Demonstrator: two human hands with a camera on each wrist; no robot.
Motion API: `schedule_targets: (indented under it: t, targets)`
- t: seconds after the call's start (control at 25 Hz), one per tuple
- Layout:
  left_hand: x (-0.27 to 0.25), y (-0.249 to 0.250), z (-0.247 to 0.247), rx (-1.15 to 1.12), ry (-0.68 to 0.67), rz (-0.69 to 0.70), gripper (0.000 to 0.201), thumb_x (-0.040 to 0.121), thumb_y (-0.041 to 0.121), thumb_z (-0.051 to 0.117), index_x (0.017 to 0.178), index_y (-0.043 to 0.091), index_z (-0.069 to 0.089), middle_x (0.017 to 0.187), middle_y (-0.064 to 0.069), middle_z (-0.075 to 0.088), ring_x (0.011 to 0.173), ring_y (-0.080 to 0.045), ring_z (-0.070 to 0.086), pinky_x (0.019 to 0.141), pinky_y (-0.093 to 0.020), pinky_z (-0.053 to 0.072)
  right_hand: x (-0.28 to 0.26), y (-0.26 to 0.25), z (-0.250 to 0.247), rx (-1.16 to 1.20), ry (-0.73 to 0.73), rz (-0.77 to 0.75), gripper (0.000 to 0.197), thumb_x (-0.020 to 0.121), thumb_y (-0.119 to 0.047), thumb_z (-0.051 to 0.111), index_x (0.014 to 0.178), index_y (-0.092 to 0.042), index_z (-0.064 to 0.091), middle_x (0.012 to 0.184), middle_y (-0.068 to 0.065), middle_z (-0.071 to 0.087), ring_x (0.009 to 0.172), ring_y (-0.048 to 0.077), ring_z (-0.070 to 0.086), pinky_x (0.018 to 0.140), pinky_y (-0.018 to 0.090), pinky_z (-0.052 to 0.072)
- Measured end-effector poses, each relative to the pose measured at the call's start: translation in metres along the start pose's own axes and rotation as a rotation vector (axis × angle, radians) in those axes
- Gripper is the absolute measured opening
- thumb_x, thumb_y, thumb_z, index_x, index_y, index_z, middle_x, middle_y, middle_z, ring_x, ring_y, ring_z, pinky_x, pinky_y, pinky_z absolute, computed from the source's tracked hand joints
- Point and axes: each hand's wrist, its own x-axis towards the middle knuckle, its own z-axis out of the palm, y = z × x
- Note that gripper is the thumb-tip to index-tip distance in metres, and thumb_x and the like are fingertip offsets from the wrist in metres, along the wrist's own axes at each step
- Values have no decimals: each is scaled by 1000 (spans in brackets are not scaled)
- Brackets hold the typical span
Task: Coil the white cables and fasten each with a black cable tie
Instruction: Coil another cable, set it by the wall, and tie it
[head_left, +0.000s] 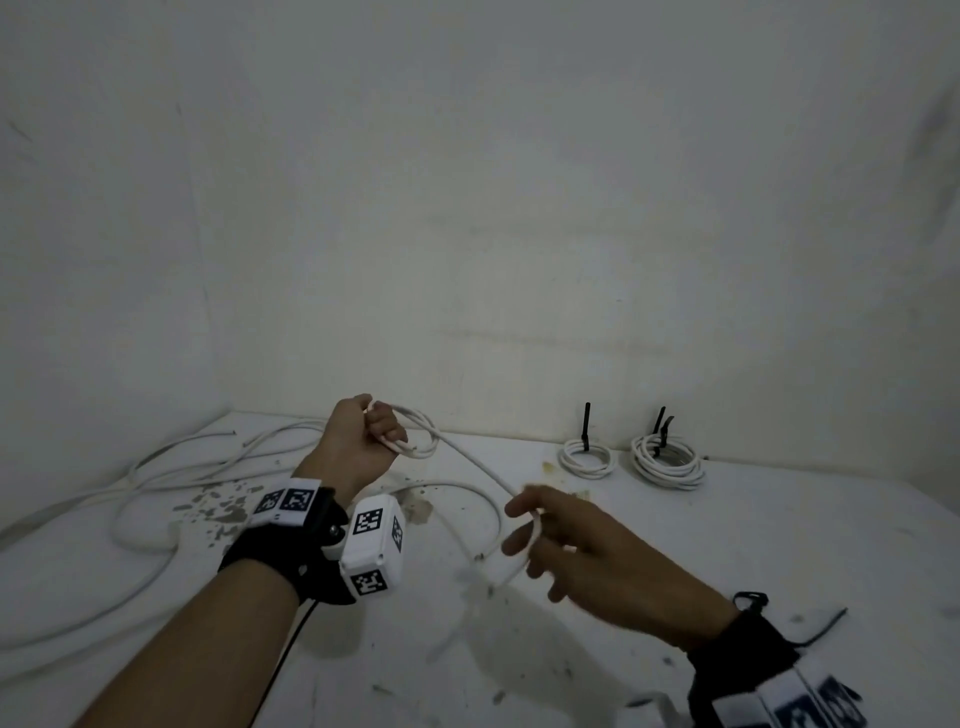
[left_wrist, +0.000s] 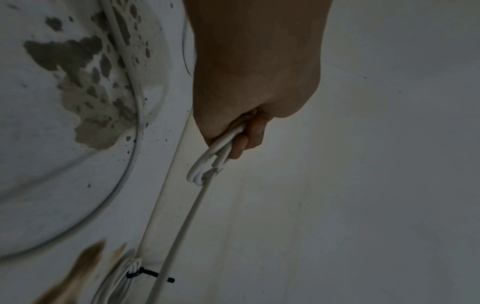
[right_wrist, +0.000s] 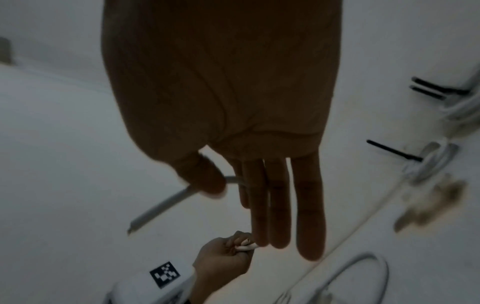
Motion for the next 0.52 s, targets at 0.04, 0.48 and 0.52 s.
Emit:
schedule_targets:
  t: [0.04,0.48,0.52]
  targets:
    - [-2,-1,3,-14,-16,5,39,104,28,24,67,20,30,42,6,26,32,-9,25,49,-22,22,0,0,2,-251,38,-84,18,104,-28,45,115,-26,59,97,-11,63,79,9,58,72,28,51]
    - [-76,-54,56,477,-212,-40,44,104,27,37,69,9,56,47,-2,46,39,-12,47,42,-21,41,52,-71,21,753,154,-50,36,107,-18,41,94,9,62,74,20,65,63,28,63,50,29,51]
    - [-81,-56,56,474,-269,-46,41,102,22,39,69,10,61,48,0,46,39,-11,46,44,-22,39,58,-73,14,847,223,-32,32,106,-15,40,94,5,61,74,18,65,63,26,63,51,27,51]
